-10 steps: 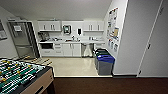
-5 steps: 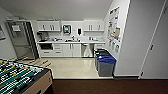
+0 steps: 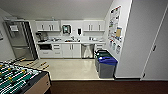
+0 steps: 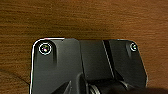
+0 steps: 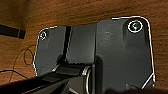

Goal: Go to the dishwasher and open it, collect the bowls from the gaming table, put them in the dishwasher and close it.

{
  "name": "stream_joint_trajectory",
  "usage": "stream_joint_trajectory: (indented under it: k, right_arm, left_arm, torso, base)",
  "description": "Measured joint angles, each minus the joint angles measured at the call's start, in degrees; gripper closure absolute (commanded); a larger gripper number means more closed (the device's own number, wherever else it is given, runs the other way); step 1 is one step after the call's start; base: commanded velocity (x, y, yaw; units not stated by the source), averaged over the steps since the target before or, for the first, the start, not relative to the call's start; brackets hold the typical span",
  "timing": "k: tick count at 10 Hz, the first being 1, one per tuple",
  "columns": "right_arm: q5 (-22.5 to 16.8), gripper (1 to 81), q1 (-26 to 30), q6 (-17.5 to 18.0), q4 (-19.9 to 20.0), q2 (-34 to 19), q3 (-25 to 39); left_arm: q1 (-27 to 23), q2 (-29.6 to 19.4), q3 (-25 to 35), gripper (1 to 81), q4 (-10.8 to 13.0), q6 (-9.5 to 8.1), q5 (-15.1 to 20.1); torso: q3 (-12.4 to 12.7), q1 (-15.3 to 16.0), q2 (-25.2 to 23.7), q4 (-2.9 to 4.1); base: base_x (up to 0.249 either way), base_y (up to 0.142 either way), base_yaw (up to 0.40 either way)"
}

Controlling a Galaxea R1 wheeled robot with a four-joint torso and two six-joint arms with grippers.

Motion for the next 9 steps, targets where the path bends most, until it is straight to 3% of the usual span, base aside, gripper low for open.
stream_joint_trajectory:
  k: [7, 9]
  right_arm:
    - [0.02, 1.0, -0.05, 0.0, 0.02, -0.02, 0.0]
    - [0.02, 1.0, -0.05, 0.0, 0.0, 0.0, 0.0]
  left_arm:
    - [0.0, 0.02, 0.0, 1.0, -0.02, 0.0, -0.02]
    - [0.0, 0.0, 0.0, 1.0, -0.02, 0.0, 0.0]
  torso:
    - [0.02, -0.02, 0.0, 0.0]
    - [0.02, -0.02, 0.0, 0.0]
  base:
    - [0.146, 0.0, 0.0]
    - [0.149, 0.063, 0.0]
